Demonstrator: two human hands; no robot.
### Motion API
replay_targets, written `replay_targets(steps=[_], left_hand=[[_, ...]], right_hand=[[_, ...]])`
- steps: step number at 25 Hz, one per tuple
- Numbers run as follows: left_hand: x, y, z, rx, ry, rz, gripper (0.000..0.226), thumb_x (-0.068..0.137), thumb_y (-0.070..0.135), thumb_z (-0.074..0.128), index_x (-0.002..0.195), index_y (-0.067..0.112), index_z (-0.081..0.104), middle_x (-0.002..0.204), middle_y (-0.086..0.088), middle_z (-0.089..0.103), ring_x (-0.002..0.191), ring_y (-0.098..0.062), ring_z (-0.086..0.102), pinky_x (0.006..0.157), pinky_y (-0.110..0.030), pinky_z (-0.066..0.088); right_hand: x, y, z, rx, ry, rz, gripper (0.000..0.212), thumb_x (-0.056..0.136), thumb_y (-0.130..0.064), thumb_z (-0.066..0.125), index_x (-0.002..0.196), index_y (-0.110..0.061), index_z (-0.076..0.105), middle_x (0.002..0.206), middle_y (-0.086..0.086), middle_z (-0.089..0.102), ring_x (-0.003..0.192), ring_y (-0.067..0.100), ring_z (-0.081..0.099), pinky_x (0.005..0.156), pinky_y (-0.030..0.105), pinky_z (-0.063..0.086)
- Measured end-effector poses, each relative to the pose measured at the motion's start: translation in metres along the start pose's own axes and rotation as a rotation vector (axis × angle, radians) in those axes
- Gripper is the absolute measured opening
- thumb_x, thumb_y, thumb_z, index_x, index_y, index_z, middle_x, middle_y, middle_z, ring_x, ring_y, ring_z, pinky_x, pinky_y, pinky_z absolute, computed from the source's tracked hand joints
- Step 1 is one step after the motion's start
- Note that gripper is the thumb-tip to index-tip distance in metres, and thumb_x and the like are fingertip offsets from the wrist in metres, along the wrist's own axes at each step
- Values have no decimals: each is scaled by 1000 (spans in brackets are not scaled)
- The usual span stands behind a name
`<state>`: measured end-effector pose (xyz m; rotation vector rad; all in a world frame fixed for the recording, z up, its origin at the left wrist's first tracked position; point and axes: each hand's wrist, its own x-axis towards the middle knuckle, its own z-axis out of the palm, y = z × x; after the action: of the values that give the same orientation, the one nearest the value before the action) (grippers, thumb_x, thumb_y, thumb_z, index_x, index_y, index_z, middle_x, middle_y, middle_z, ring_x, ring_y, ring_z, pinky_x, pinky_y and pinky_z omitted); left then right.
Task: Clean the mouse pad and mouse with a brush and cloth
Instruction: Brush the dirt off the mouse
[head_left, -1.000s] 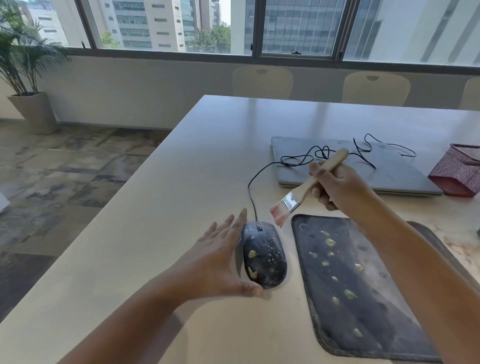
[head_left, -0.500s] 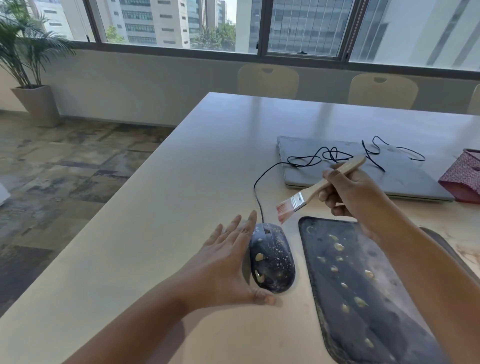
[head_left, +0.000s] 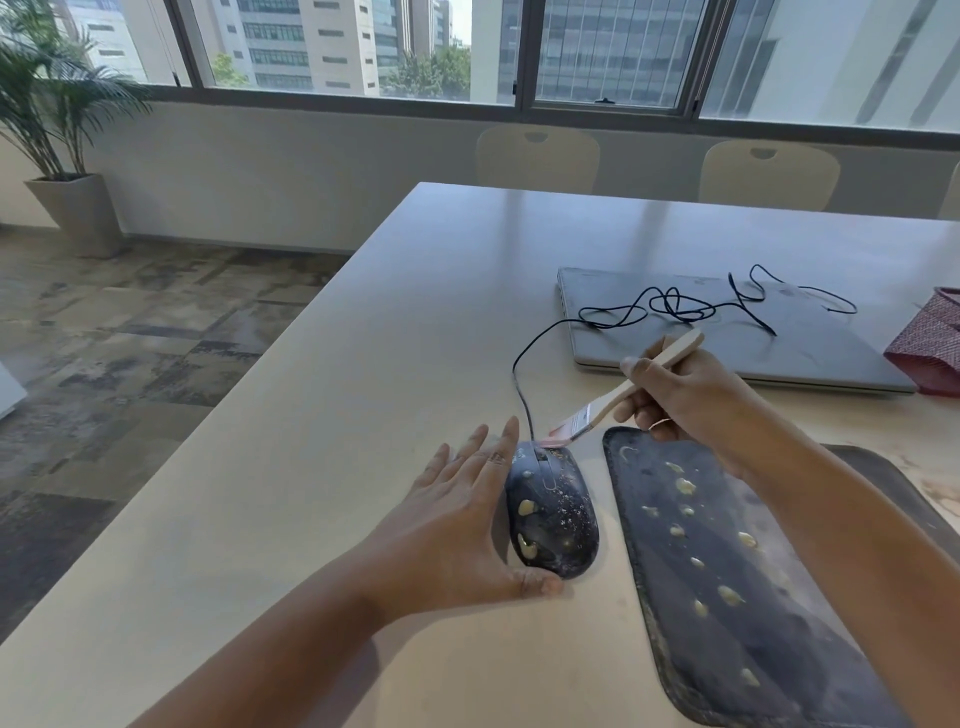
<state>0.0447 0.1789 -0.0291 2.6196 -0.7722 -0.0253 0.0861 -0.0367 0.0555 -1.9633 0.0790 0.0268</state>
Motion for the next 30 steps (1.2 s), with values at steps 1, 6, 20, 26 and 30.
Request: replay_targets(steps=[1,6,20,26,30], left_hand=[[0,0,0,6,-2,3,114,49,97,30,117,48,-47,121,42,-41,128,13,-32,111,-23,-15],[-1,1,1,19,2,6,112,53,93,32,118,46,-46,134,34,-30,128,12,-32,112,-24,-15],[-1,1,0,20,7,-5,114,59,86,38,133,39,-34,134,33,-22,126,14,-33,109,-21,-16],[-1,3,1,19,10,1,114,59,86,39,130,40,-38,134,35,-18,128,13,-31,110,-21,-15],[-2,2,-1,7,5,4,113,60,86,40,125,40,-40,136,30,-23,128,12,-32,109,-20,-16]], right_hand=[[0,-1,-2,-36,-8,6,23,96,-23,47,73,-18,46,47,-2,64,36,1,49,37,14,40],[-2,-10,-16,-45,10,11,23,95,-17,46,72,-15,44,43,0,62,33,4,46,34,15,38],[-9,-18,-16,9,-49,-15,21,96,-21,47,75,-18,44,52,2,67,38,5,51,36,16,39],[-12,-19,-21,-124,-67,6,23,94,-16,48,71,-15,45,46,2,64,35,5,48,33,15,36],[-15,-22,-15,-9,-89,-8,22,95,-18,47,73,-18,45,51,2,66,39,5,52,34,16,40]])
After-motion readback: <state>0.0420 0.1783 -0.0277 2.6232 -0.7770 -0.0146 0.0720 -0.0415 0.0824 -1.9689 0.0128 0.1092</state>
